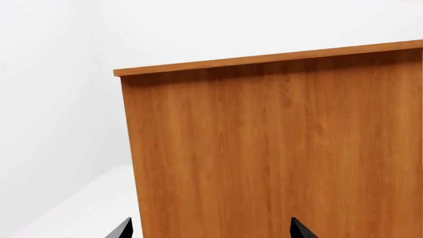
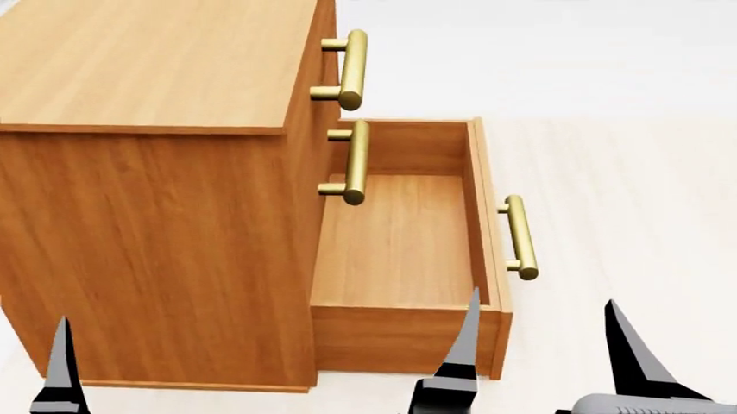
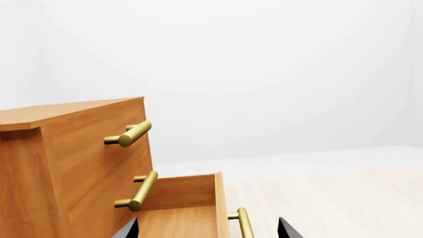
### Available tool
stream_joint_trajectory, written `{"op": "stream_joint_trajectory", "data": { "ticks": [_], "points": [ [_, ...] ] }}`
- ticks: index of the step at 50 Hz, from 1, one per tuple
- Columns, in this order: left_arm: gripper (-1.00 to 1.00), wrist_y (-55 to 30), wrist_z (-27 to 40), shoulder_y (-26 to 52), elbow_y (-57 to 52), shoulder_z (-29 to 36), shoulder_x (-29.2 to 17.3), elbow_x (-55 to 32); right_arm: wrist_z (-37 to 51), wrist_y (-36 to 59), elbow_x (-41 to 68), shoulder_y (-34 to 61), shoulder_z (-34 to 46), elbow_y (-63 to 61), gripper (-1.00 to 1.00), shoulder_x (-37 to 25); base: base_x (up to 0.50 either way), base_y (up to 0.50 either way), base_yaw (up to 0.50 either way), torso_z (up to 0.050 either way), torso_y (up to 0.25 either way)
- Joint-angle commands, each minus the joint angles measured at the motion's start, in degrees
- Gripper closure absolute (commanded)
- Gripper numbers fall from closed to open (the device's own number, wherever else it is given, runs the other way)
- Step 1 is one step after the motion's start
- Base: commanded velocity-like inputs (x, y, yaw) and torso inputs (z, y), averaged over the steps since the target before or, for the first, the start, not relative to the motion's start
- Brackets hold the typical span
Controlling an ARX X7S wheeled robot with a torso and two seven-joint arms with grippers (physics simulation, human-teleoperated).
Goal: Close the bottom drawer of the cabinet.
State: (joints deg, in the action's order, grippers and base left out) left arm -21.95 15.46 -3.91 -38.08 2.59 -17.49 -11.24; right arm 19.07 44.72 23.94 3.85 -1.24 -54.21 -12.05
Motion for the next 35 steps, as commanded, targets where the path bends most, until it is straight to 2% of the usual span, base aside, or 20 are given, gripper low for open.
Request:
{"op": "stream_joint_trajectory", "data": {
  "ticks": [1, 9, 10, 17, 20, 21, 24, 27, 30, 35],
  "points": [
    [-1.00, 0.45, -0.04, -0.39, 0.17, 0.01, -0.29, -0.44, 0.65, -0.57, -0.17, 0.18, 0.70, 0.46, -1.00, -0.52, 0.50, 0.00, 0.00, 0.000, 0.000],
    [-1.00, 0.86, -0.04, -0.73, 0.49, 0.13, -0.42, -0.63, 2.10, 0.11, -1.43, 0.81, 1.88, -0.06, -1.00, -1.37, 0.50, 0.00, 0.00, 0.000, 0.001],
    [-1.00, 0.79, -0.07, -0.77, 0.46, 0.10, -0.43, -0.79, 1.66, -1.86, -2.34, 0.21, 2.45, -0.12, -1.00, -1.70, 0.00, 0.00, 0.00, 0.000, 0.000],
    [-1.00, 1.07, 0.13, -1.09, 0.54, 0.28, -0.56, -0.64, 5.04, 4.22, -0.73, 2.90, 0.08, -2.92, -1.00, -1.85, 0.00, 0.00, 0.00, 0.000, 0.000],
    [-1.00, 1.30, 0.19, -1.20, 0.68, 0.31, -0.59, -0.63, 6.92, 8.78, 5.51, 5.93, -4.35, -5.69, -1.00, -2.66, 0.00, 0.00, 0.00, 0.000, 0.000],
    [-1.00, 1.41, 0.23, -1.23, 0.76, 0.34, -0.59, -0.56, 9.70, 8.72, 8.84, 6.59, -4.49, -5.74, -1.00, -4.77, 0.00, 0.00, 0.00, 0.000, 0.000],
    [-1.00, 1.33, 0.34, -1.35, 0.61, 0.39, -0.64, -0.60, 26.60, 4.93, 27.26, 11.63, -3.95, -5.75, -1.00, -17.93, 0.00, 0.00, 0.00, 0.000, 0.000],
    [-1.00, 1.43, 0.39, -1.37, 0.66, 0.40, -0.64, -0.71, 34.14, 0.53, 37.25, 14.77, -5.07, -5.69, -1.00, -25.51, 0.00, 0.00, 0.00, 0.000, 0.000],
    [-1.00, 1.31, 0.54, -1.61, 0.26, 0.64, -0.70, -0.59, 33.61, -0.71, 38.11, 13.95, -7.23, -4.33, -1.00, -28.05, 0.00, 0.00, 0.00, 0.000, 0.000],
    [-1.00, 1.74, 0.57, -1.70, 0.69, 0.54, -0.78, -0.67, 28.17, -5.21, 33.10, 7.90, -9.94, -0.31, -1.00, -27.53, 0.00, 0.00, 0.00, 0.000, 0.000]
  ]
}}
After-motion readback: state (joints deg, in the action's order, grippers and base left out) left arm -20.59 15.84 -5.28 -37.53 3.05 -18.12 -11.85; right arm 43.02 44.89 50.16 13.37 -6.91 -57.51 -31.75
